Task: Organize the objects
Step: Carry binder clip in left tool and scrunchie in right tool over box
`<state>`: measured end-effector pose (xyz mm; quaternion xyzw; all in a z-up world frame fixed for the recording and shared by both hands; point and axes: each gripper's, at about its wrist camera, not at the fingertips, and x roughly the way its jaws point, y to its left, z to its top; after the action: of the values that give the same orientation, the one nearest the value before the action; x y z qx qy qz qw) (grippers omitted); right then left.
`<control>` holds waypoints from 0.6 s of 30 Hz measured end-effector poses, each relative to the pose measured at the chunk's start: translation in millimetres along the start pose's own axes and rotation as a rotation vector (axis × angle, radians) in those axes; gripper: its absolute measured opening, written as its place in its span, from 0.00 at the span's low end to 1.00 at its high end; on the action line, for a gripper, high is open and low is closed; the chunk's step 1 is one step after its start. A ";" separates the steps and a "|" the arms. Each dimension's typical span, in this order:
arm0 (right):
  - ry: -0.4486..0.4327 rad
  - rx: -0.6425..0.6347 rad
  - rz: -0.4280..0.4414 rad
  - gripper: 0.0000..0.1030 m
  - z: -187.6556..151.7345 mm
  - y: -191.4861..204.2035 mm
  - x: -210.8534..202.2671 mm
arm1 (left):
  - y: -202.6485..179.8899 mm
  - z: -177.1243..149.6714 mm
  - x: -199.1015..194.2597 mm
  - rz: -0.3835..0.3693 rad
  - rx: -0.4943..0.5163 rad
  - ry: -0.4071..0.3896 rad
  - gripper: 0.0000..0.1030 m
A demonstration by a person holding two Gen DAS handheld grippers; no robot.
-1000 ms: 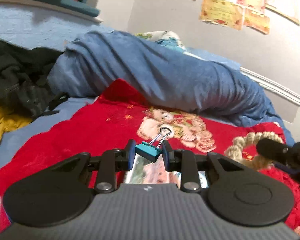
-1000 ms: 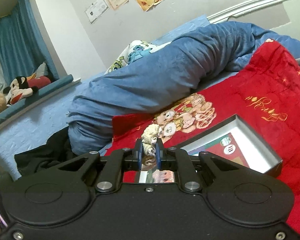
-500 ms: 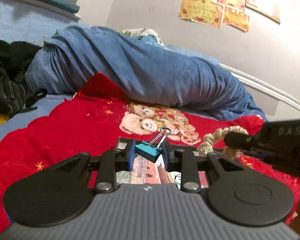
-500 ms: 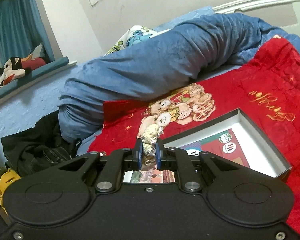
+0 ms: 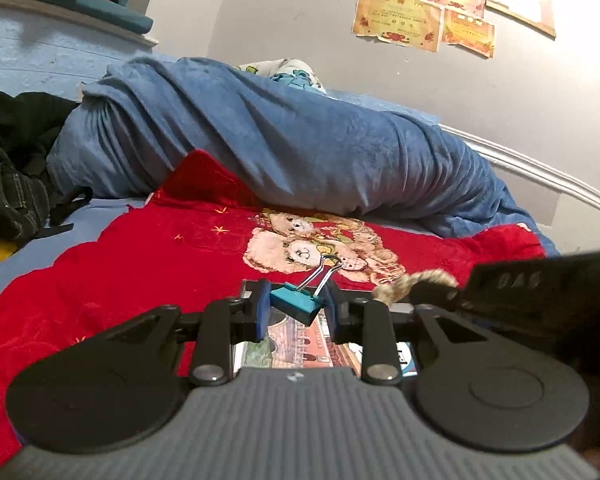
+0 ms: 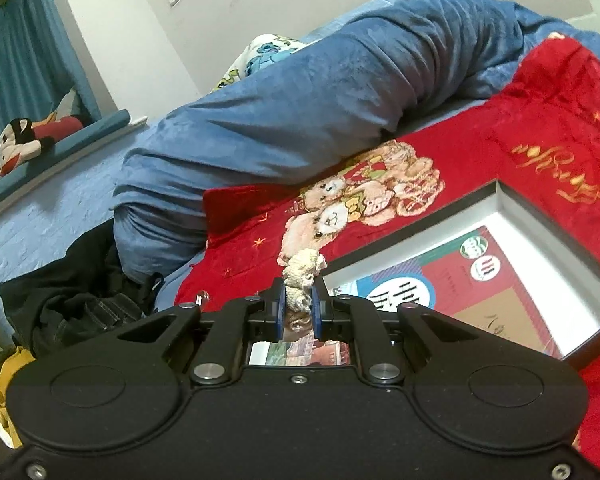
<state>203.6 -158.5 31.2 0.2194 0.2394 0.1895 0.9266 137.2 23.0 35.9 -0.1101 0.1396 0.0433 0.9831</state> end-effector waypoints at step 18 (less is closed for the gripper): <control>0.038 0.020 0.037 0.13 -11.8 -14.7 20.5 | -0.6 -10.4 12.2 0.054 0.022 0.048 0.31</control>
<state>217.7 -157.7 7.2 0.2294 0.2548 0.2082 0.9160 146.1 20.6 22.8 -0.0966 0.1664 0.0658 0.9791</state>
